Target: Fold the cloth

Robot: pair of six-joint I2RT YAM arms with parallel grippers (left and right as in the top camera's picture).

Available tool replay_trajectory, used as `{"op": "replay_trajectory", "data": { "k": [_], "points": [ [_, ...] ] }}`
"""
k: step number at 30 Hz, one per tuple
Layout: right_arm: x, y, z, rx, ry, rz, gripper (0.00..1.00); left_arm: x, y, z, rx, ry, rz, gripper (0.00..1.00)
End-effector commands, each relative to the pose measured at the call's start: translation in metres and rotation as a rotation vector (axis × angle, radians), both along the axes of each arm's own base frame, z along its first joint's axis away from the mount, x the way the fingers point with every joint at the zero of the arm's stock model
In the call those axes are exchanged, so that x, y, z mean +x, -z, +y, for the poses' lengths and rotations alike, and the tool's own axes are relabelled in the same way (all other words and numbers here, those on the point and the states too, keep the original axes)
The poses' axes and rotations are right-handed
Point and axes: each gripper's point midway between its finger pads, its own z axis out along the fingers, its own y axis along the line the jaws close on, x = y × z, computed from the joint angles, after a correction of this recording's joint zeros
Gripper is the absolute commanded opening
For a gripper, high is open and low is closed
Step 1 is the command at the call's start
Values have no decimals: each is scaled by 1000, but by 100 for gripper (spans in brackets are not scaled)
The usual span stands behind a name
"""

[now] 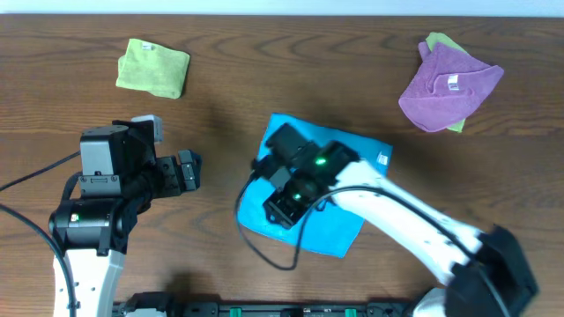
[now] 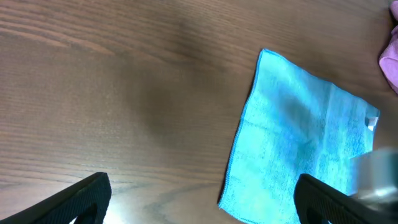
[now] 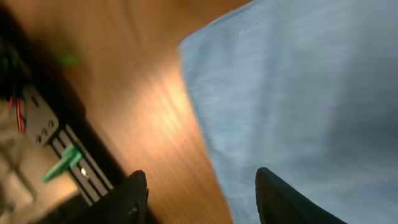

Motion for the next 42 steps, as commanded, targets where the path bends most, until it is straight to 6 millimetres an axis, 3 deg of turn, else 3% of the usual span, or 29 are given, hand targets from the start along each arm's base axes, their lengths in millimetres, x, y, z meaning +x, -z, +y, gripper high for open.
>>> {"op": "replay_trajectory", "data": {
  "k": [1, 5, 8, 15, 18, 26, 42],
  "points": [
    [24, -29, -19, 18, 173, -62, 57, 3, -9, 1, 21, 12, -28, 95],
    [25, -42, -52, 10, 299, -35, 57, -8, -3, -8, -28, 38, 27, 95],
    [14, -42, -73, 2, 371, -6, 57, -24, 15, -16, -89, 36, 159, 95],
    [-17, -33, -96, 23, 493, 28, 57, -33, 45, -43, -246, 105, 359, 96],
    [-25, -39, -102, 52, 526, 17, 58, -33, 69, -44, -259, 96, 462, 95],
    [-29, -61, -111, 114, 596, -23, 62, -40, 123, -69, -437, 147, 619, 95],
    [-32, -64, -113, 126, 616, -13, 65, -50, 178, -96, -518, 159, 692, 95]
  ]
}}
